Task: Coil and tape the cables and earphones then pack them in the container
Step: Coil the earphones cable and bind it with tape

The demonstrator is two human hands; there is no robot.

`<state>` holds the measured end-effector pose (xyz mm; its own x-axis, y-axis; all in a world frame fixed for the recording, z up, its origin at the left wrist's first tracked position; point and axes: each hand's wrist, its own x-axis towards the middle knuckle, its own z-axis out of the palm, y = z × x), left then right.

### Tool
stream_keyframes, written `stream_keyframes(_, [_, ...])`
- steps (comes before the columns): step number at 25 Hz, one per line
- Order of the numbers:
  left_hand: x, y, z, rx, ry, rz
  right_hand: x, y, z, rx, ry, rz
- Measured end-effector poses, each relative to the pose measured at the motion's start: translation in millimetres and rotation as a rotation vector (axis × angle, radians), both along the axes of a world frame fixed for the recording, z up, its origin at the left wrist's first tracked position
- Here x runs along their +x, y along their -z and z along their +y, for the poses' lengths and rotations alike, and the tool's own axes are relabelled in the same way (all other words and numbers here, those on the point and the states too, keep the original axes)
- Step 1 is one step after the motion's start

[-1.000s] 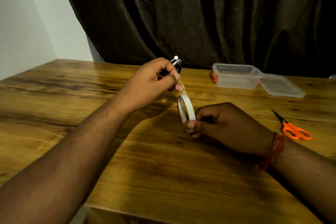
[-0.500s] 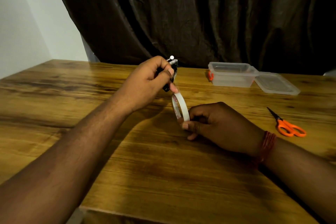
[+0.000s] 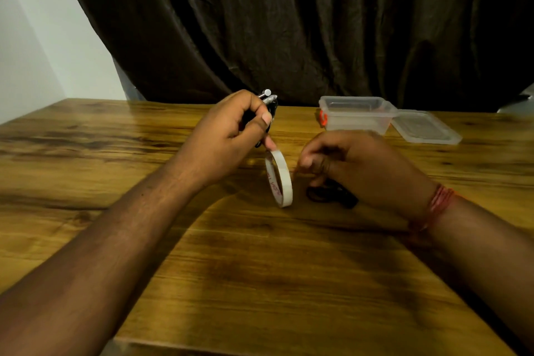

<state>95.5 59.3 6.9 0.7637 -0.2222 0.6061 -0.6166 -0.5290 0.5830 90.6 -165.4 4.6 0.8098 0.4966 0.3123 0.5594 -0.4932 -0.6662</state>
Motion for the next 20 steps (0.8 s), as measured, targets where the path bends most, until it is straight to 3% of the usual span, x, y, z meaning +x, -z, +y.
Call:
stream_keyframes(3, [0, 1, -1, -0.015, 0.025, 0.004, 24, -20, -46, -0.301, 0.299, -0.296])
stream_keyframes(5, [0, 2, -2, -0.034, 0.053, 0.007, 35, -31, -85, -0.65, 0.453, -0.201])
stream_keyframes(7, [1, 3, -3, -0.063, 0.081, 0.016, 35, -34, -112, -0.868, 0.527, 0.061])
stream_keyframes(9, [0, 4, -2, -0.058, 0.067, 0.019, 33, -33, -123, -0.898, 0.542, 0.238])
stream_keyframes(14, [-1, 4, -1, -0.022, 0.029, 0.004, 31, -32, -120, -0.931, 0.554, 0.346])
stream_keyframes(17, [-2, 4, -2, -0.014, 0.025, -0.002, 33, -29, -116, -0.954, 0.526, 0.335])
stream_keyframes(20, [-2, 5, -2, -0.028, 0.032, 0.002, 35, -24, -103, -0.999, 0.498, 0.189])
